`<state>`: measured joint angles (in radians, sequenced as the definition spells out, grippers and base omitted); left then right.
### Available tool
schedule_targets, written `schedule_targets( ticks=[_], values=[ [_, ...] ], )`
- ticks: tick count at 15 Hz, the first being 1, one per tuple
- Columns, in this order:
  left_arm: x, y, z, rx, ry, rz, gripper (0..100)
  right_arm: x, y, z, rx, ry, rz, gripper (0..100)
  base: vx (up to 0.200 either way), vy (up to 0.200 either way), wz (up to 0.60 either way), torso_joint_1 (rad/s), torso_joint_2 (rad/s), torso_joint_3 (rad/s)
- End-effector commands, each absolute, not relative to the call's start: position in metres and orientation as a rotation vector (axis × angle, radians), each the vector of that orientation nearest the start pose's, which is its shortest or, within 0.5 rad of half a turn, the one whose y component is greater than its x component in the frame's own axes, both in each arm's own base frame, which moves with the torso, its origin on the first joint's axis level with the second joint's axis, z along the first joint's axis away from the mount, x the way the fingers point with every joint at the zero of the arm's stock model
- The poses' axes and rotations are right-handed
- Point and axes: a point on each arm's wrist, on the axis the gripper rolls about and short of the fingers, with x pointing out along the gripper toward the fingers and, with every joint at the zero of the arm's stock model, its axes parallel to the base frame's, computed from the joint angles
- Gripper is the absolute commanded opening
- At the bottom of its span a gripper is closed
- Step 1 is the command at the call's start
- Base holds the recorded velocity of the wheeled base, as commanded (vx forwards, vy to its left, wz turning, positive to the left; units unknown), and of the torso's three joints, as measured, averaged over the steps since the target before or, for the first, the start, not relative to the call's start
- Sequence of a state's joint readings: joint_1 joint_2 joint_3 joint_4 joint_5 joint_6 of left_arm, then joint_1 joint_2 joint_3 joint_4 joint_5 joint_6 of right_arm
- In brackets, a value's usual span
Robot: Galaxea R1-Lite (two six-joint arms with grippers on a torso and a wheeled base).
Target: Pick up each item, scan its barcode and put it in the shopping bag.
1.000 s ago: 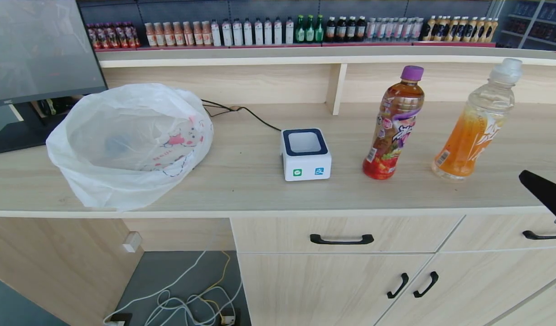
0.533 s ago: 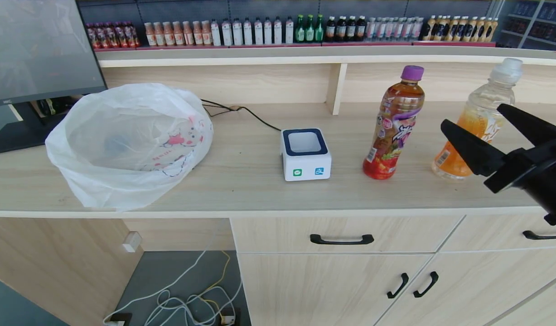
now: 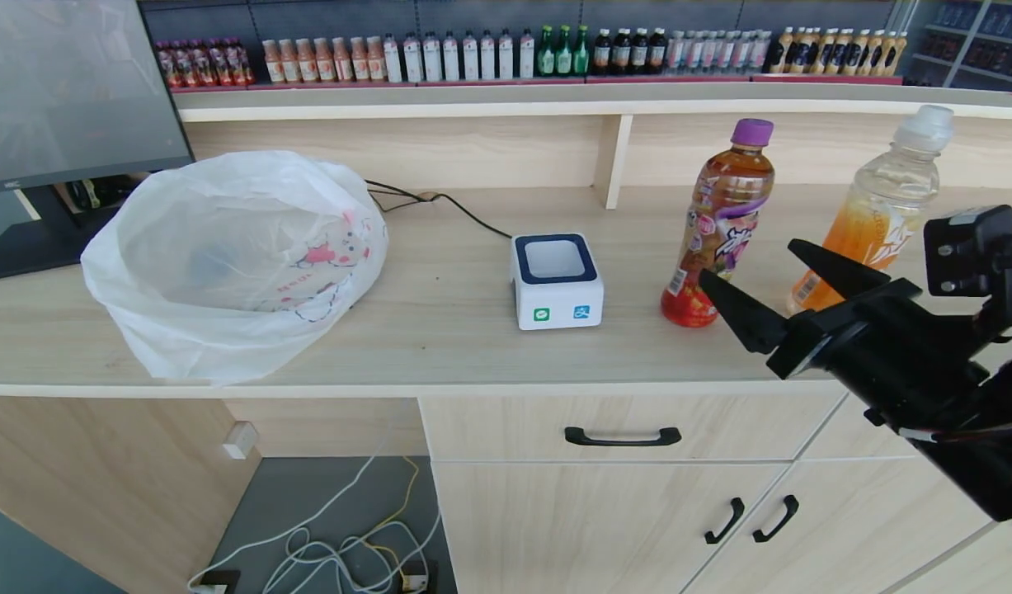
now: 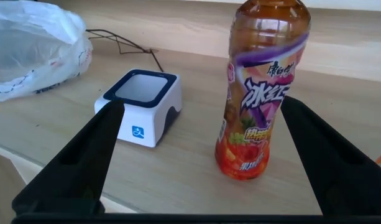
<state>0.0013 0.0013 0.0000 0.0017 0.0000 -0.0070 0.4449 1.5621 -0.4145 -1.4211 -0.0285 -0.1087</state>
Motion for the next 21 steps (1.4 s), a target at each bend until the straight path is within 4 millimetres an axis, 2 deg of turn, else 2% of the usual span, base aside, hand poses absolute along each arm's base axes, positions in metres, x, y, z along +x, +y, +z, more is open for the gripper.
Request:
schedule_targets(
  ticks=[1, 5, 10, 14, 21],
  values=[
    [-0.023, 0.000, 0.075, -0.008, 0.003, 0.002, 100, 0.214, 0.103, 0.189, -0.046, -0.251, 0.409, 100, 0.000, 0.000, 0.00, 0.000, 0.00, 0.000],
    [-0.023, 0.000, 0.075, -0.008, 0.003, 0.002, 100, 0.227, 0.109, 0.178, -0.044, -0.215, 0.411, 100, 0.000, 0.000, 0.00, 0.000, 0.00, 0.000],
    [-0.023, 0.000, 0.075, -0.008, 0.003, 0.002, 100, 0.233, 0.109, 0.176, -0.049, -0.210, 0.397, 100, 0.000, 0.000, 0.00, 0.000, 0.00, 0.000],
    [-0.023, 0.000, 0.075, -0.008, 0.003, 0.002, 100, 0.244, 0.111, 0.183, -0.038, -0.233, 0.350, 100, 0.000, 0.000, 0.00, 0.000, 0.00, 0.000],
    [-0.023, 0.000, 0.075, -0.008, 0.003, 0.002, 100, 0.263, 0.118, 0.183, -0.042, -0.246, 0.334, 100, 0.000, 0.000, 0.00, 0.000, 0.00, 0.000]
  ],
)
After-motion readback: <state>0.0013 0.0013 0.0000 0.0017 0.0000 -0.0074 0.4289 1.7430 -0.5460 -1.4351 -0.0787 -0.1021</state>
